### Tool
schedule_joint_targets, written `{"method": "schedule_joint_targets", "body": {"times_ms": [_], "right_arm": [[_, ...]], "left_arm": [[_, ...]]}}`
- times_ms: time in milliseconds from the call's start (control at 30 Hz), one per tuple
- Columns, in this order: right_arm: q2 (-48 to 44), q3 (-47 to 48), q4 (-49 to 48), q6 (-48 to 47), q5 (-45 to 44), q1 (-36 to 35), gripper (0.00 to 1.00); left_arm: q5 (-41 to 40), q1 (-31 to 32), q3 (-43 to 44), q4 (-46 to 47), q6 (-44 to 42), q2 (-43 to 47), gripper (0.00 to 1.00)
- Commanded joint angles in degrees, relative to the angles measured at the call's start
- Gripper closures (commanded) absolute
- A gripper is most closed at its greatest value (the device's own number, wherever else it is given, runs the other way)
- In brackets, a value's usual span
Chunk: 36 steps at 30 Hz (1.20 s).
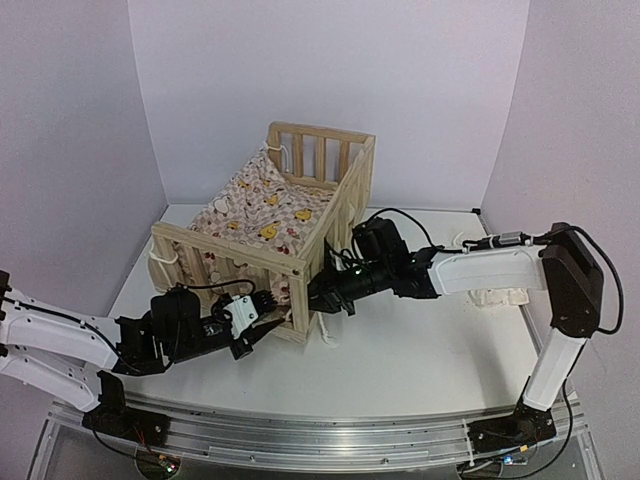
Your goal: Set up the pet bed
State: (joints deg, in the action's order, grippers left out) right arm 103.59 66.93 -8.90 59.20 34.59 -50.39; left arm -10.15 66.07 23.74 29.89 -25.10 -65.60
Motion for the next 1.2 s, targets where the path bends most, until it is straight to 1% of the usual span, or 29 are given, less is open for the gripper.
{"method": "schedule_joint_targets", "body": {"times_ms": [0,133,267,433,567,700,833,867,1000,1033,1100,1167], "right_arm": [[2.71,3.54,-1.04,2.05,1.09,-1.94,1.00],[2.76,4.03,-1.68,2.39,0.53,-2.21,1.00],[2.25,4.06,-1.99,2.59,-0.09,-2.67,1.00],[2.15,3.18,-3.21,3.17,-1.03,-3.54,1.00],[2.73,3.71,-4.22,3.47,-0.99,-4.11,1.00],[3.03,3.93,-4.51,3.56,-0.76,-4.30,1.00],[2.71,3.68,-4.63,3.44,-0.64,-4.53,1.00],[2.66,3.43,-4.64,3.41,-0.66,-4.58,1.00],[2.59,3.14,-4.80,3.46,-0.60,-4.58,1.00],[2.71,3.29,-4.81,3.40,-0.54,-4.56,1.00],[2.87,3.47,-4.81,3.34,-0.42,-4.56,1.00],[2.81,3.45,-4.81,3.30,-0.57,-4.59,1.00]], "left_arm": [[-2.30,-1.11,-0.80,-0.11,5.70,1.03,0.69],[0.65,-1.11,-0.90,-0.23,6.08,0.34,0.73],[-1.86,-1.71,-1.69,-0.47,7.19,-1.09,0.72],[-2.36,-5.56,-1.31,-1.92,9.92,-3.41,0.69],[0.04,-6.96,-1.03,0.59,8.78,-4.19,0.69],[0.42,-7.54,-0.71,1.53,8.70,-5.28,0.72],[1.05,-11.09,-0.68,1.76,9.64,-5.76,0.74],[1.40,-11.78,-0.68,1.88,9.42,-5.89,0.75],[4.35,-12.36,-0.76,2.48,7.76,-5.40,0.92],[5.58,-12.36,-0.81,2.45,7.75,-5.21,0.95],[8.30,-12.36,-1.09,2.47,7.78,-4.75,1.00],[9.88,-12.36,-1.46,2.51,8.28,-4.09,1.00]]}}
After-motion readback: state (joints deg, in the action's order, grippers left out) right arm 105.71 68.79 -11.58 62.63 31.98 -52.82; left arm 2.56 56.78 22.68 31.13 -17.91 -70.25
